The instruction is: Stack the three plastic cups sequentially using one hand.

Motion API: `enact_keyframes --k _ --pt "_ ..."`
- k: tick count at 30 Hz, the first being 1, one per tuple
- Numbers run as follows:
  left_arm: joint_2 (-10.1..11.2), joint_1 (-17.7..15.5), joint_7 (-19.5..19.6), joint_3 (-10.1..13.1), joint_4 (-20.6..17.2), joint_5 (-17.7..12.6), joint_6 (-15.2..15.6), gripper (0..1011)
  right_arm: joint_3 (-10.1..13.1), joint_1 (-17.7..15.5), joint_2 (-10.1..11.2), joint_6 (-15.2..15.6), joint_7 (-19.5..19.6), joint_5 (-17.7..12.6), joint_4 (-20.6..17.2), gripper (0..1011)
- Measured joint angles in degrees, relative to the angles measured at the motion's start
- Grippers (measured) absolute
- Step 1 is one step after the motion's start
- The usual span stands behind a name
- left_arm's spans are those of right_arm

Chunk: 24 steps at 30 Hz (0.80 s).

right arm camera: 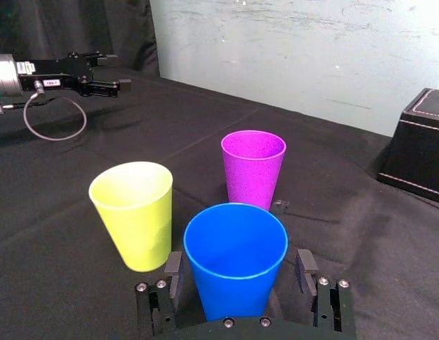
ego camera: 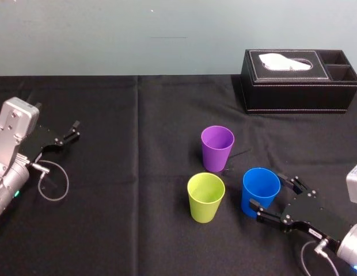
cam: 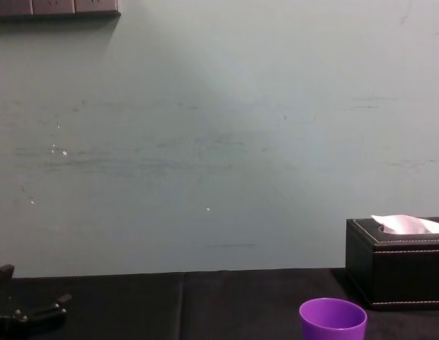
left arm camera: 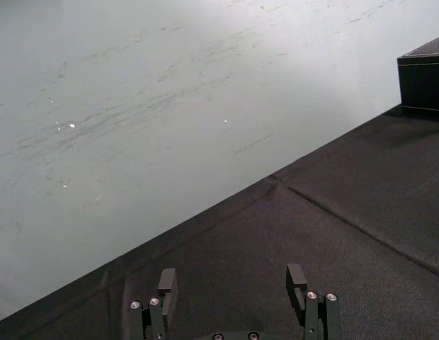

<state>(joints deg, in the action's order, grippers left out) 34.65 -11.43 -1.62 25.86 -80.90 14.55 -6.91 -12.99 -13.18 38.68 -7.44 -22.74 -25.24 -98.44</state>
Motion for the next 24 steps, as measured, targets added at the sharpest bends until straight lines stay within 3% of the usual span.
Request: enact_keyframes --k 11,17,24 --pt "0.0 0.0 0.0 0.0 0.0 0.0 0.0 1011 -0.92 3.32 -2.75 1.43 -1.97 1.77 1.88 1000" --pt "0.0 0.0 0.0 0.0 0.0 0.0 0.0 1011 -0.89 3.18 -2.61 1.41 -1.96 1.75 1.84 1000" --pt "0.0 0.0 0.0 0.0 0.0 0.0 0.0 1012 -0.84 3.04 -2.48 1.35 -1.86 1.66 1.74 885"
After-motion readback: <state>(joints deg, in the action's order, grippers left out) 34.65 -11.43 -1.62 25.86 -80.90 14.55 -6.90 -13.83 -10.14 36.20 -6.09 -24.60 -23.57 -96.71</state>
